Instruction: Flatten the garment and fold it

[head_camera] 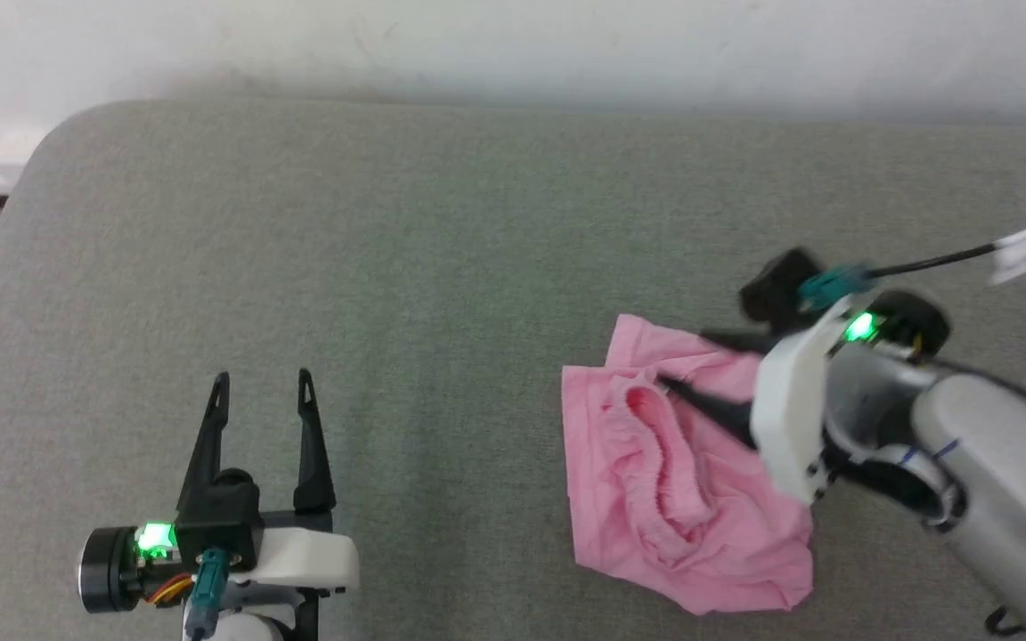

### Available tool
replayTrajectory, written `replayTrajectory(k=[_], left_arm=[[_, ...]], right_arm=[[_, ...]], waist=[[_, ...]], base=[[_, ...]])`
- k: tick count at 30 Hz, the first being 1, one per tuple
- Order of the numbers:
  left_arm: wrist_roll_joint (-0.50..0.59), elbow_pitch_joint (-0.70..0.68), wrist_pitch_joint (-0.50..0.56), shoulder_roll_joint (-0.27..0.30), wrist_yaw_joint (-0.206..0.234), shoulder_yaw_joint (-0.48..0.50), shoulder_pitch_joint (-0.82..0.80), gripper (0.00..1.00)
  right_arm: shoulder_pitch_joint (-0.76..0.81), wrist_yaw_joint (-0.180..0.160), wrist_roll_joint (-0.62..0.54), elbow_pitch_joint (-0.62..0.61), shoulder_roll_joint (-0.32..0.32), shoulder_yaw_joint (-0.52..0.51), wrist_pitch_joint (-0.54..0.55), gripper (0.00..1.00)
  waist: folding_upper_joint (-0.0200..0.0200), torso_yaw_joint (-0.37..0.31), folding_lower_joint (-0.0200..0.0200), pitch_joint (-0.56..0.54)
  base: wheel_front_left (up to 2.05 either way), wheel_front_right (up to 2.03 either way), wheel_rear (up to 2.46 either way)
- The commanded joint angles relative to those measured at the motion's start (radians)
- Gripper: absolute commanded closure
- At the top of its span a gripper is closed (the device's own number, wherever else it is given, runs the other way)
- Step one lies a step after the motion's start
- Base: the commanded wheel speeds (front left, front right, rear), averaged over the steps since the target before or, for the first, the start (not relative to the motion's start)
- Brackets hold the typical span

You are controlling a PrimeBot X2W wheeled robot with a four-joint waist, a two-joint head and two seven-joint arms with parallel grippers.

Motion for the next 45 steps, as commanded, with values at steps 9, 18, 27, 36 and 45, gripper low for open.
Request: replayTrajectory(k=[9,18,27,36,45], left_arm=[[0.001,-0.016,-0.005,0.011,-0.022,0.022,0.011,0.0],[0.003,-0.05,-0.005,0.008,-0.029,0.037,0.003,0.0],[0.005,-0.064,-0.005,0.008,-0.041,0.042,0.025,0.0],[0.005,-0.054,-0.005,0.006,-0.054,0.045,0.04,0.0],[0.006,-0.046,-0.005,0.002,-0.062,0.052,0.039,0.0]], right_arm=[[0.024,-0.001,-0.185,-0.062,0.001,-0.327,-0.332,0.0],[0.217,-0.001,-0.498,-0.029,0.182,-0.698,-0.666,0.0],[0.443,-0.001,-0.606,-0.103,0.352,-0.854,-0.778,0.0],[0.598,-0.001,-0.618,-0.166,0.448,-0.839,-0.782,0.0],[0.447,-0.001,-0.593,-0.231,0.389,-0.862,-0.78,0.0]], waist=[[0.0,-0.108,0.0,-0.067],[0.0,-0.13,0.0,-0.086],[0.0,-0.137,0.0,-0.108],[0.0,-0.129,0.0,-0.116],[0.0,-0.128,0.0,-0.128]], base=[[0.0,0.0,0.0],[0.0,0.0,0.0],[0.0,0.0,0.0],[0.0,0.0,0.0],[0.0,0.0,0.0]])
